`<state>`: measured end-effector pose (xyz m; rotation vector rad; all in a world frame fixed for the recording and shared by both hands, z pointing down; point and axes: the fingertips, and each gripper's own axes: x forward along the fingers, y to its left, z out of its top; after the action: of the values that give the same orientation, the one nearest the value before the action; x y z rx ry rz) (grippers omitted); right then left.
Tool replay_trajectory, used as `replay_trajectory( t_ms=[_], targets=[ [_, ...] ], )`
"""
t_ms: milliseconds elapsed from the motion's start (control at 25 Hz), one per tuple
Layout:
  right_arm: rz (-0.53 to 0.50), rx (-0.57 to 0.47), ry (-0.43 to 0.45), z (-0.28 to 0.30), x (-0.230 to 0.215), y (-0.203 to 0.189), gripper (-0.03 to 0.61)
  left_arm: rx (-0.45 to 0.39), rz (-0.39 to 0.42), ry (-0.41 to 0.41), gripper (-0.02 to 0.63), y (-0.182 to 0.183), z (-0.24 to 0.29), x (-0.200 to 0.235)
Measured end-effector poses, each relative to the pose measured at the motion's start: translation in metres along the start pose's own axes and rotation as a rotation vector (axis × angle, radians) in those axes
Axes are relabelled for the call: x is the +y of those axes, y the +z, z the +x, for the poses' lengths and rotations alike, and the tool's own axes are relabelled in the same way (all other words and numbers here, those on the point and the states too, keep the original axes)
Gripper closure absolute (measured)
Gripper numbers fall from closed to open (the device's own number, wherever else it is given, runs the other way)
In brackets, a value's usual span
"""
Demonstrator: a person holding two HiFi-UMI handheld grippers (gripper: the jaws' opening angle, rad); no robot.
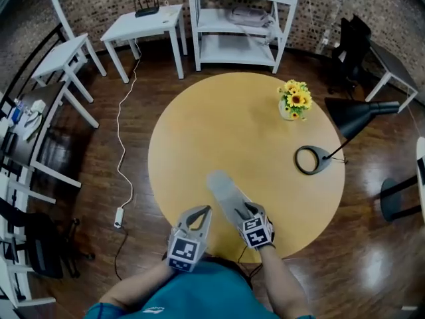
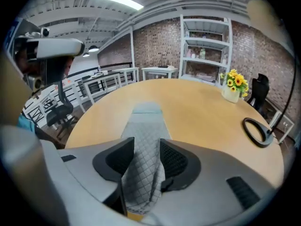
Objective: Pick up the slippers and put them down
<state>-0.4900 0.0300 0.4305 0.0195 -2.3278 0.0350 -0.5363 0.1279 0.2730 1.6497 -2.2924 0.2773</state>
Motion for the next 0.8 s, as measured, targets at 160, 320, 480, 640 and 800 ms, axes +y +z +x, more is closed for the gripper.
replay_trajectory(
  t_ms=[160,320,480,640,800],
  targets=[
    [-0.041,0.047,0.028,0.017,0.008,-0.009,0.386,0.022,0.013,0.025,0.607,-0.004,-0.002,0.001],
    [-0.031,0.016,0.012,0.014,0.014,0.001,0.543,0.021,0.018,0.003,0.607,-0.006,-0.002,0.004],
    [0.042,-0.057,-0.028,-0.008,0.014,0.011,0.554,0.024,0.035,-0.06,0.607,-0.006,0.007,-0.008],
    [0.179,-0.165,-0.145,-0.056,0.001,0.02,0.555,0.008,0.061,-0.157,0.607,-0.003,0.011,-0.027],
    [0.297,-0.253,-0.273,-0.108,-0.004,0.002,0.555,0.002,0.069,-0.248,0.607,-0.016,0.009,-0.052]
  ],
)
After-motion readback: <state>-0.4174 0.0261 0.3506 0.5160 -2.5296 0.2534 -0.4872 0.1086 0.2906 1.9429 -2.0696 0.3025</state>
